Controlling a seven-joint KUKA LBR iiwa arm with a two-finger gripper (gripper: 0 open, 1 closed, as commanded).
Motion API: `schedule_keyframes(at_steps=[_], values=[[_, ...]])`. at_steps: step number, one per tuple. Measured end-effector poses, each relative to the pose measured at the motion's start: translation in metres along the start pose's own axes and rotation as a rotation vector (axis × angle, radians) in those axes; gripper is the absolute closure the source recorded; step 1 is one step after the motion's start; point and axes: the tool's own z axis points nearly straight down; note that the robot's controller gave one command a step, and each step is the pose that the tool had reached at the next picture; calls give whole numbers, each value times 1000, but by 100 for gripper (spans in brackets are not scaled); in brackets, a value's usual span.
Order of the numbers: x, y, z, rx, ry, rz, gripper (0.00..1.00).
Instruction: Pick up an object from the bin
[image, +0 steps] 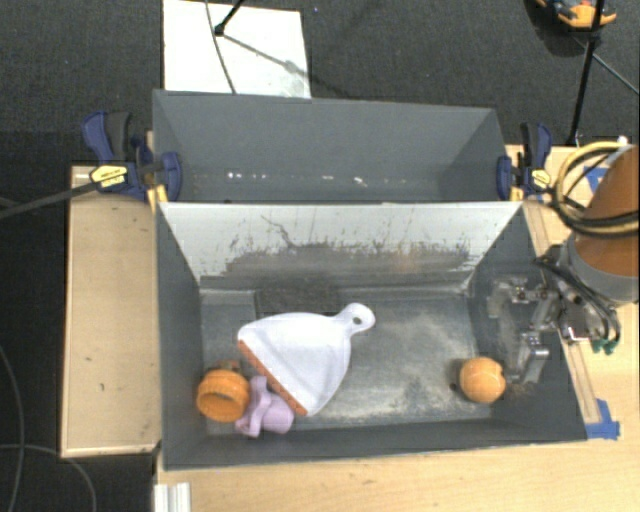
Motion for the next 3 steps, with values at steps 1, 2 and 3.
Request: schedule_keyframes(at_steps=[1, 2, 3], values=[[-1, 0, -4, 2, -8, -4, 0], [4, -11, 54, 3, -14, 28, 0], [3, -25, 89, 1, -4, 57, 0]])
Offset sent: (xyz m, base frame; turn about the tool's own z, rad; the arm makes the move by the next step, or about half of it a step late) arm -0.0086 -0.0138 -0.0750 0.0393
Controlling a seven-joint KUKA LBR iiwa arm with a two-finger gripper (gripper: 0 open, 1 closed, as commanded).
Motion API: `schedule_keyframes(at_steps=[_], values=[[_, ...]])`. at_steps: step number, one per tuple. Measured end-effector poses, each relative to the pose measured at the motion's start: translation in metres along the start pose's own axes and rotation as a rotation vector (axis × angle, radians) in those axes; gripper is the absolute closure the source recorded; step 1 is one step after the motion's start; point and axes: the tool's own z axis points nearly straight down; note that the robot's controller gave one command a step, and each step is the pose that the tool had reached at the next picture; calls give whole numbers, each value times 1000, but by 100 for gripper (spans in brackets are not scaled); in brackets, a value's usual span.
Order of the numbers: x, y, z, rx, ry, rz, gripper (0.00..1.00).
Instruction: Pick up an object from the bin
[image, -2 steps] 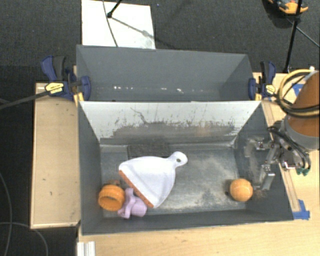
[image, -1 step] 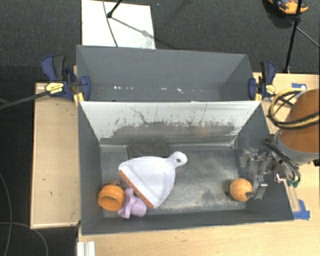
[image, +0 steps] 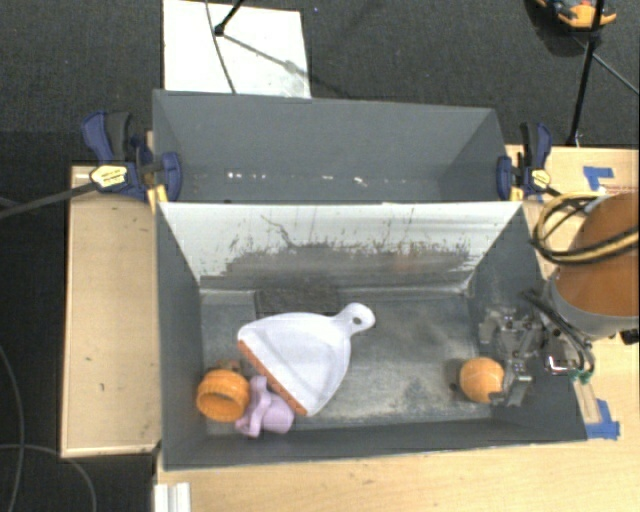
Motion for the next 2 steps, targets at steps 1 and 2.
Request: schedule_keyframes(at_steps=[1, 2], values=[[7, -7, 59, 0, -2, -167, 100], [7, -7, 59, 0, -2, -169, 100]])
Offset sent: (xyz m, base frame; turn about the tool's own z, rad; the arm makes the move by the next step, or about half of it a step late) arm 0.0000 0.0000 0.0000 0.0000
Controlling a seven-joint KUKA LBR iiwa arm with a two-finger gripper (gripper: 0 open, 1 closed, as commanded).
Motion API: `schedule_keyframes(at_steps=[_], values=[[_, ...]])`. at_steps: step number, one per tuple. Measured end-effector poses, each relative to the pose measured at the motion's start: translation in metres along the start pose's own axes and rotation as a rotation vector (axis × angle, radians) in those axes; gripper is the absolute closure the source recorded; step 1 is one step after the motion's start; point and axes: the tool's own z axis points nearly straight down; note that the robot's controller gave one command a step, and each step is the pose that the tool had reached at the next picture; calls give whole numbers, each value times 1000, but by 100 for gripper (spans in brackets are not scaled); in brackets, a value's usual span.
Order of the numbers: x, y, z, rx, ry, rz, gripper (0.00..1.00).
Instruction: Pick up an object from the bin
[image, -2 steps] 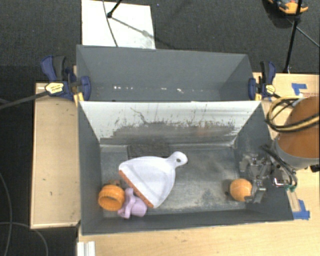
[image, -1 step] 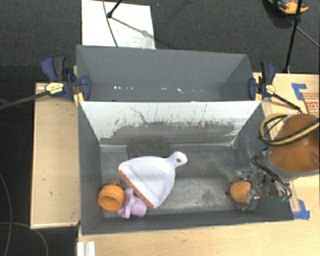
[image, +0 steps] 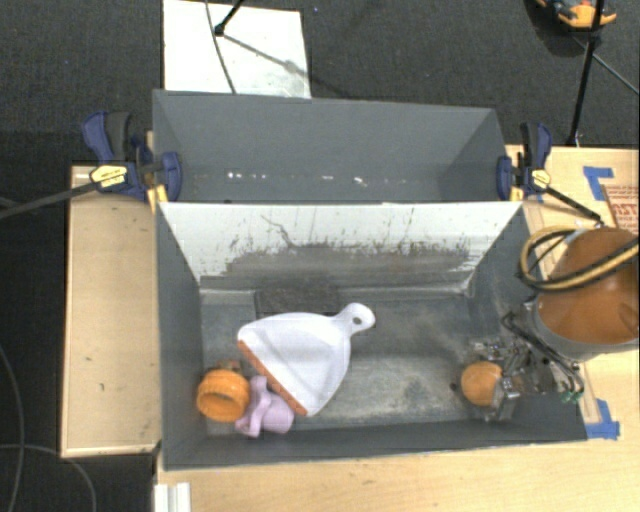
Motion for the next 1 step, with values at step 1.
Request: schedule_keyframes(at_steps=[1], values=[[-29, 15, -90, 1, -1, -2, 100]])
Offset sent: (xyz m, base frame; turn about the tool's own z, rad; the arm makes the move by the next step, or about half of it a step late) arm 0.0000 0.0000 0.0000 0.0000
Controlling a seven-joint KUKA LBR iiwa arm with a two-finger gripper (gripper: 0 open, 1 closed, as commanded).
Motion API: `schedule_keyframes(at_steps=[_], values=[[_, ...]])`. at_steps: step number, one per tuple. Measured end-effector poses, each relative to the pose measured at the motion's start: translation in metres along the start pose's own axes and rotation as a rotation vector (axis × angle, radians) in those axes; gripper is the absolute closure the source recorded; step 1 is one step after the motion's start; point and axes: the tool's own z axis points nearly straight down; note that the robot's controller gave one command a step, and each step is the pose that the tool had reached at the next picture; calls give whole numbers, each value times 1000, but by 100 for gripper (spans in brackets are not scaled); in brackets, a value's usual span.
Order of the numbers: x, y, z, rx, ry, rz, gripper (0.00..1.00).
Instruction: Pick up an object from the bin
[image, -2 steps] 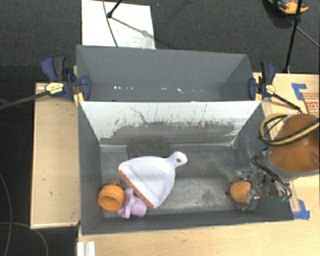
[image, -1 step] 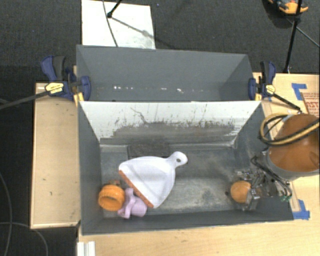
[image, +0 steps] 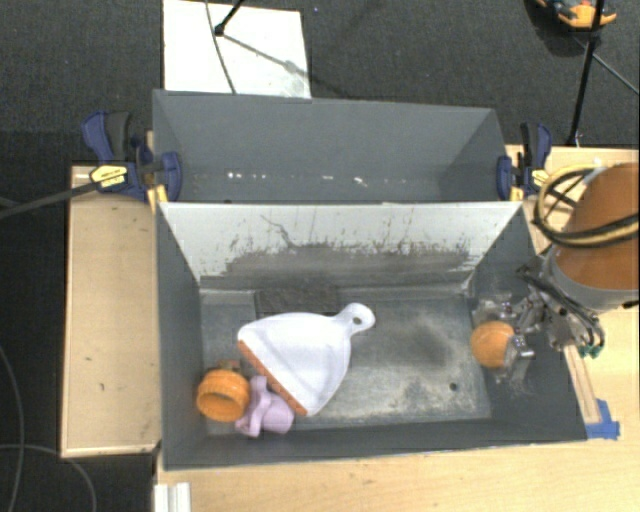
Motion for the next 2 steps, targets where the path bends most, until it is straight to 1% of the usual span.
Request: schedule_keyframes(at_steps=[1, 2], values=[[0, 0, 0, 0, 0, -1, 100], [0, -3, -90, 0, -1, 11, 100]])
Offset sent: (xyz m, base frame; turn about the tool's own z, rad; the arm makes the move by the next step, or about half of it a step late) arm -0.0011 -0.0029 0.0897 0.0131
